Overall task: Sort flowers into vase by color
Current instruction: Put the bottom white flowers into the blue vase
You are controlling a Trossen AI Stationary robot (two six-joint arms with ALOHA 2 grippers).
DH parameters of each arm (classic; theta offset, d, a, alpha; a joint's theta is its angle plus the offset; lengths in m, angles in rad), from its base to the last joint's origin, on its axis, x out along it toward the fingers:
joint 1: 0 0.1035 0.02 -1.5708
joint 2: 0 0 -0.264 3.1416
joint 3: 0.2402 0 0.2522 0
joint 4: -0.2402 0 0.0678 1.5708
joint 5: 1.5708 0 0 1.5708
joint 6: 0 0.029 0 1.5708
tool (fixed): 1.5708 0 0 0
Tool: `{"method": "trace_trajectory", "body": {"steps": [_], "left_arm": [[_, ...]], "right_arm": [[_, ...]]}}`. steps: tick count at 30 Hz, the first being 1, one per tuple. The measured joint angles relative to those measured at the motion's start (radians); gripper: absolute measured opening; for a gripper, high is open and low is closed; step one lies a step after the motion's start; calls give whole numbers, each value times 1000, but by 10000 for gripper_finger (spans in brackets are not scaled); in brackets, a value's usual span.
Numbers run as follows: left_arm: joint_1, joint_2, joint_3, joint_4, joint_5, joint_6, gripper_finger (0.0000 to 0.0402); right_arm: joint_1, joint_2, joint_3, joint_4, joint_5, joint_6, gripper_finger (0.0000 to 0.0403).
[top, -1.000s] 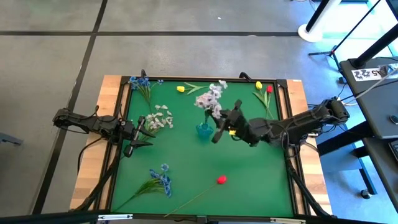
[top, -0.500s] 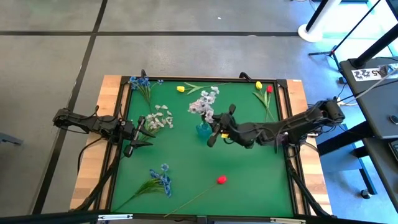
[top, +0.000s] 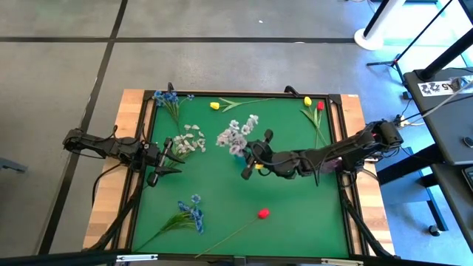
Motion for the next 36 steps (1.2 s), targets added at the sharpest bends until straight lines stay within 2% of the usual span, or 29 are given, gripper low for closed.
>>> {"method": "trace_trajectory", "body": {"steps": [6,9,10,13,14,19,22,24,29,33,36], "left_arm": [[0,0,0,3,0,14,153],[0,0,0,21,1,-7,153],[0,0,0,36,10,-68,153],[-12,0,-2,65,95,-412,153],[-11,1,-3,100,92,-434,153],[-11,0,-1,281,45,-310,153],[-11,0,-1,374,-18,-289,153],[-16,8,-11,393,-18,-301,153],[-28,139,-13,508,-88,-309,153],[-28,302,53,480,-146,-314,153],[-28,417,176,269,-182,-338,153]], "right_arm": [[1,-66,0,-169,-5,11,163],[1,-127,0,-284,-48,48,200],[1,-148,0,-317,-70,53,211],[1,-215,0,-415,-113,50,236],[1,-236,0,-440,-118,50,242],[0,-302,0,-529,-121,33,255],[0,-301,0,-567,-121,30,255],[0,-298,0,-598,-122,30,254],[0,-309,0,-652,-24,16,253],[1,-322,0,-630,-32,-22,253],[12,-332,20,-642,-33,-26,253]]}}
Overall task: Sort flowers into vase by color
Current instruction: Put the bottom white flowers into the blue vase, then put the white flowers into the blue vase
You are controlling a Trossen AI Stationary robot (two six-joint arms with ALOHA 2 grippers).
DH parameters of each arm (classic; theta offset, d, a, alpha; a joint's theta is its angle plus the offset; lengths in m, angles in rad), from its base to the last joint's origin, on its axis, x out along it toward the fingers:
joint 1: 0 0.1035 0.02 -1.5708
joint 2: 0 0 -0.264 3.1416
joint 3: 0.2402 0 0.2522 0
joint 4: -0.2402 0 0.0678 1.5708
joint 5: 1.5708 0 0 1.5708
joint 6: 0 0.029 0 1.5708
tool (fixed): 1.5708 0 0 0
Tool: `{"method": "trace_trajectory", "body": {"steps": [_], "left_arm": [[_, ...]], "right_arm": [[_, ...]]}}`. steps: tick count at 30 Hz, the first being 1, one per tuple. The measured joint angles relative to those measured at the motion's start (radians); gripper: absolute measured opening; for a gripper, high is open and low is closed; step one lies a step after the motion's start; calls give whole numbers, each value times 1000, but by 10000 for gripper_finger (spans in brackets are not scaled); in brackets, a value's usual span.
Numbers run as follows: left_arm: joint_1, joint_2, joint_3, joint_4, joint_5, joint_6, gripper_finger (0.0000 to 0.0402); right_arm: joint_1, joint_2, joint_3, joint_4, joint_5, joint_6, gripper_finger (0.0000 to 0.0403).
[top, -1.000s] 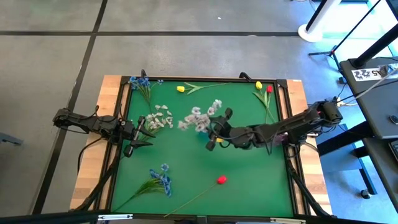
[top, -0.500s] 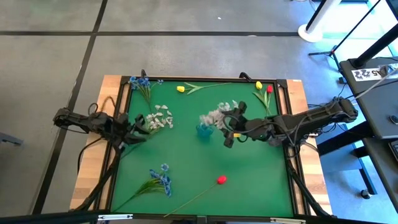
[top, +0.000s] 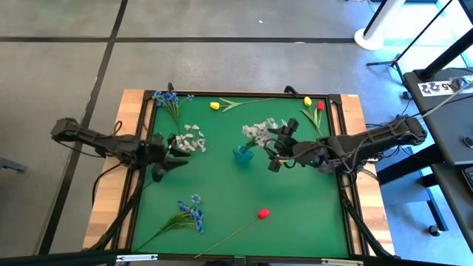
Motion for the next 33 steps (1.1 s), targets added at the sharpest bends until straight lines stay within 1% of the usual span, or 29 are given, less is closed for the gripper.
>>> {"method": "trace_trajectory", "body": {"steps": [2,5,7,8,11,15,18,23,28,30,33], "left_arm": [[0,65,137,-263,-43,-51,153],[0,171,353,-676,-153,-166,153],[1,241,459,-897,-206,-260,153],[1,270,505,-987,-216,-308,153],[1,351,591,-1198,-198,-461,153],[0,440,598,-1393,-113,-620,153],[0,494,572,-1453,-101,-685,153],[20,569,499,-1373,-98,-707,153],[92,648,433,-1257,-94,-683,153],[139,677,420,-1170,-89,-659,155],[202,732,412,-1031,-85,-599,168]], "right_arm": [[16,-12,28,-48,0,-1,253],[51,-18,89,-113,2,0,253],[70,-21,124,-140,8,0,253],[78,-22,137,-140,9,1,253],[106,-21,160,-163,45,2,253],[143,-21,179,-185,120,2,253],[160,-21,187,-212,147,1,253],[161,-21,188,-215,149,0,253],[158,-21,188,-215,149,-25,253],[158,-21,188,-214,149,-24,253],[158,-17,188,-214,149,-24,253]]}}
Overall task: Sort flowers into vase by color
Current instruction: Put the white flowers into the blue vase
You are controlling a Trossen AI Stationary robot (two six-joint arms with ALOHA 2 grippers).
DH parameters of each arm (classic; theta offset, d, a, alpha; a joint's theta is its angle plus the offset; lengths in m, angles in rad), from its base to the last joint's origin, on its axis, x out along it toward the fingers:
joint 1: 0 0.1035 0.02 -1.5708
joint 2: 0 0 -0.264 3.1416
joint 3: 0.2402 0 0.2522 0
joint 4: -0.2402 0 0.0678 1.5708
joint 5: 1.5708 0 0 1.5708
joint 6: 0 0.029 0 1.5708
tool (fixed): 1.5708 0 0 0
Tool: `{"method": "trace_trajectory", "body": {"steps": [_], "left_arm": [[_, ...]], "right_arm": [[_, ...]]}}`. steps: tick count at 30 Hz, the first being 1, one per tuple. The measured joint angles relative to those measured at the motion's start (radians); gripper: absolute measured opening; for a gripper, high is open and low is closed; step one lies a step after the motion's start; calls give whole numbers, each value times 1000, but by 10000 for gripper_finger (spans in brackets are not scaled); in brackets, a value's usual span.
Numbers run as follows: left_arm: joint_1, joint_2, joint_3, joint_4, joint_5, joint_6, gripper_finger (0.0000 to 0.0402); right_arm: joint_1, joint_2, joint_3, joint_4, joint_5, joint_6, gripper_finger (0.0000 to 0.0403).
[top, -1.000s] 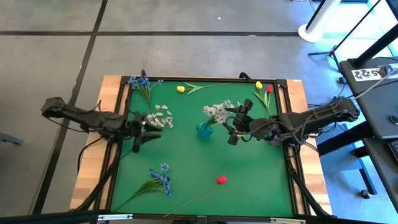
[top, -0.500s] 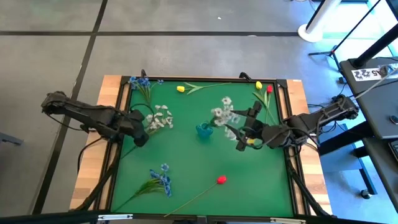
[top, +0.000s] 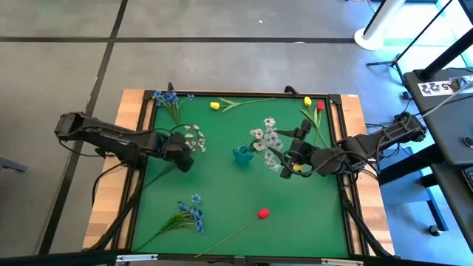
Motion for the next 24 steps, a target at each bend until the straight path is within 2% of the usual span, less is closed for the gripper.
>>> {"method": "trace_trajectory", "body": {"steps": [7,13,16,19,22,24], "left_arm": [[111,187,-2,9,19,73,207],[117,283,3,77,13,132,197],[116,297,5,86,18,134,169],[120,293,25,95,9,156,114],[94,268,71,104,-73,171,39],[68,226,114,106,-117,203,13]], "right_arm": [[1,3,0,-7,-36,47,253],[3,3,0,-34,-51,69,253],[45,-14,0,-16,-115,116,253],[106,-27,2,8,-159,123,253],[183,-31,0,5,-109,122,253],[237,-34,1,21,-61,122,253]]}}
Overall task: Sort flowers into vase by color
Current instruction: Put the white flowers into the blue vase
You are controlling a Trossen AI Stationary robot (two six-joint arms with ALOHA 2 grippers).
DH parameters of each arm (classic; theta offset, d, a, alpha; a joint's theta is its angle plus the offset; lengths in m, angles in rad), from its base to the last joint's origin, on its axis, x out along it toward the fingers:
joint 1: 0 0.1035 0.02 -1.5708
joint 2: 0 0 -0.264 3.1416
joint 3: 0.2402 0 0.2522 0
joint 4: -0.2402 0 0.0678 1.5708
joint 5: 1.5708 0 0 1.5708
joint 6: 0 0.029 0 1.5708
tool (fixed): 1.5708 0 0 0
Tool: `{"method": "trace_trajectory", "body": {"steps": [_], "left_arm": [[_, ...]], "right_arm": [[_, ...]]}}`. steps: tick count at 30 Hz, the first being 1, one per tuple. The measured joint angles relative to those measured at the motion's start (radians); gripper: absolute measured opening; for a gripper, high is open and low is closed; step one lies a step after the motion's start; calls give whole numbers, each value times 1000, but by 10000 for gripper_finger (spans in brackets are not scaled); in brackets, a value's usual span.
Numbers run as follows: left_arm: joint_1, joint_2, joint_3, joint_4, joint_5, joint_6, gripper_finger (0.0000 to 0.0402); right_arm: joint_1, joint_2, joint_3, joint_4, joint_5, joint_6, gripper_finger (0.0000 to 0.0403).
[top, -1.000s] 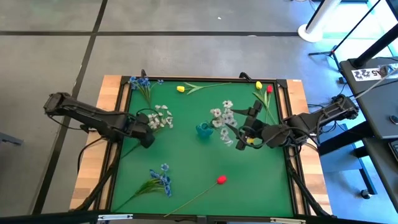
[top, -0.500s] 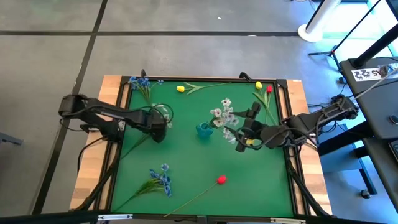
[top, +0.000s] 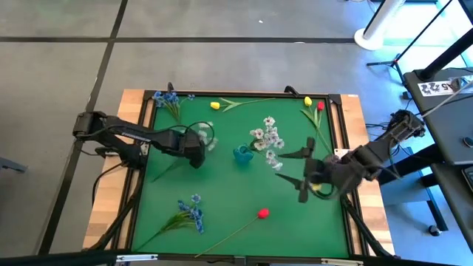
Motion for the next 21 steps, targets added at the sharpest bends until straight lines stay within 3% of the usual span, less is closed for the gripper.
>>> {"method": "trace_trajectory", "body": {"steps": [5,10,12,15,17,21], "left_arm": [[-76,-118,130,2,-65,50,13],[-181,-250,246,124,-243,152,5],[-228,-302,253,300,-335,237,5],[-286,-333,195,724,-399,439,5],[-315,-325,132,1035,-375,598,5],[-311,-254,18,1526,-203,781,5]], "right_arm": [[152,2,0,19,99,3,253],[241,28,0,10,159,61,253],[265,40,0,12,177,69,253],[287,71,0,13,205,72,253],[288,93,0,13,214,81,253],[286,124,0,17,219,91,253]]}}
